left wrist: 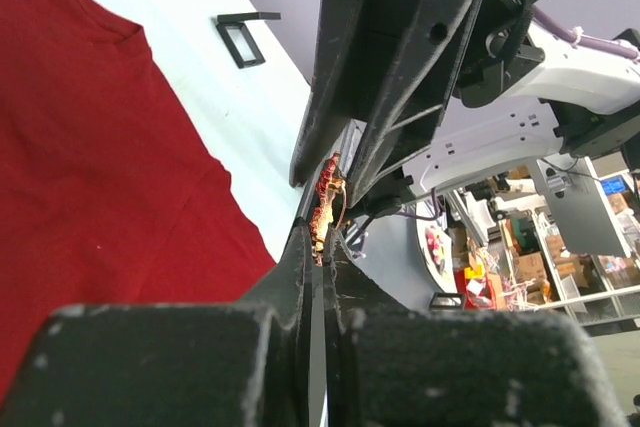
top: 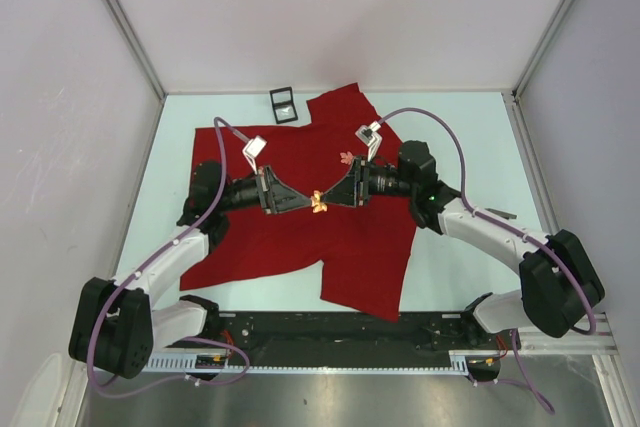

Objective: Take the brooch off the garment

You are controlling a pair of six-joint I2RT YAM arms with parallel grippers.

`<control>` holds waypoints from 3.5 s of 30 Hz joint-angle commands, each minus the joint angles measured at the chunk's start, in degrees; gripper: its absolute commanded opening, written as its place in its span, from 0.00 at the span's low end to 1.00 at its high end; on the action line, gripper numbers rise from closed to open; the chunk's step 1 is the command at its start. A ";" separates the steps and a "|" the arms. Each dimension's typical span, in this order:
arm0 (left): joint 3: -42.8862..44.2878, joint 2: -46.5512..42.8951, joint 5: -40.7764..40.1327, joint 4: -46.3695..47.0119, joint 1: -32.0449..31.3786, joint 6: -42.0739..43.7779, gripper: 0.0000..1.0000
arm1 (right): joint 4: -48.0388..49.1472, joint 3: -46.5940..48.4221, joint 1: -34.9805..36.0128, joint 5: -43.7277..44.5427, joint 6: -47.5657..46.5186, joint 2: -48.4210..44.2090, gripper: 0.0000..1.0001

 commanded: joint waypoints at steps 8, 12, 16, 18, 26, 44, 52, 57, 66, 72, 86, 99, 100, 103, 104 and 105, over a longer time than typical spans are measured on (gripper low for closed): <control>16.25 -1.98 -22.47 -34.37 -0.47 26.20 0.00 | -21.53 1.94 -3.66 21.47 -6.60 -6.95 0.47; 24.24 4.16 -44.33 -39.42 -2.67 38.21 0.00 | -29.28 1.68 -7.17 26.93 -10.83 -9.59 0.48; 29.25 11.37 -56.15 -33.46 -3.55 44.40 0.00 | -29.82 0.10 -10.87 23.69 -12.06 -12.05 0.48; 31.63 16.73 -58.18 -30.74 -3.55 49.12 0.01 | -30.34 -0.17 -12.62 22.37 -13.03 -12.84 0.48; 48.76 38.61 -61.17 -26.06 -3.55 66.36 0.00 | -29.82 -2.28 -16.50 17.28 -13.65 -13.37 0.48; 75.32 66.57 -72.34 -32.75 -3.73 88.70 0.00 | -29.91 -5.44 -21.86 12.61 -14.88 -13.90 0.48; 82.53 71.94 -72.61 -34.24 -3.11 92.57 0.00 | -29.12 -5.71 -22.92 11.73 -14.53 -13.02 0.48; 87.53 74.84 -72.08 -38.54 -2.50 93.54 0.00 | -28.15 -5.71 -23.53 9.98 -13.48 -12.23 0.48; 89.82 77.74 -74.97 -37.49 -2.32 96.26 0.00 | -27.53 -5.79 -23.97 9.09 -12.77 -11.52 0.48; 90.53 78.36 -76.47 -36.53 -2.06 97.50 0.00 | -27.27 -6.06 -24.15 8.92 -12.86 -11.26 0.48; 92.02 80.38 -77.53 -36.08 -1.53 99.43 0.00 | -26.74 -6.41 -24.41 8.56 -12.59 -10.65 0.48; 93.69 81.43 -77.70 -35.56 -1.53 100.04 0.00 | -26.04 -6.94 -24.76 7.95 -12.42 -10.56 0.48; 93.78 81.61 -77.70 -35.64 -1.53 100.04 0.01 | -26.04 -7.02 -24.85 7.95 -12.33 -10.47 0.48; 93.69 81.61 -77.79 -35.38 -1.62 100.22 0.01 | -25.78 -7.02 -24.85 7.78 -12.07 -10.29 0.48; 93.69 81.61 -77.96 -35.29 -1.70 100.31 0.00 | -25.78 -7.11 -24.85 7.69 -12.15 -10.21 0.48; 93.69 81.70 -77.79 -35.29 -1.70 100.31 0.00 | -25.60 -7.03 -24.94 7.60 -12.15 -10.12 0.48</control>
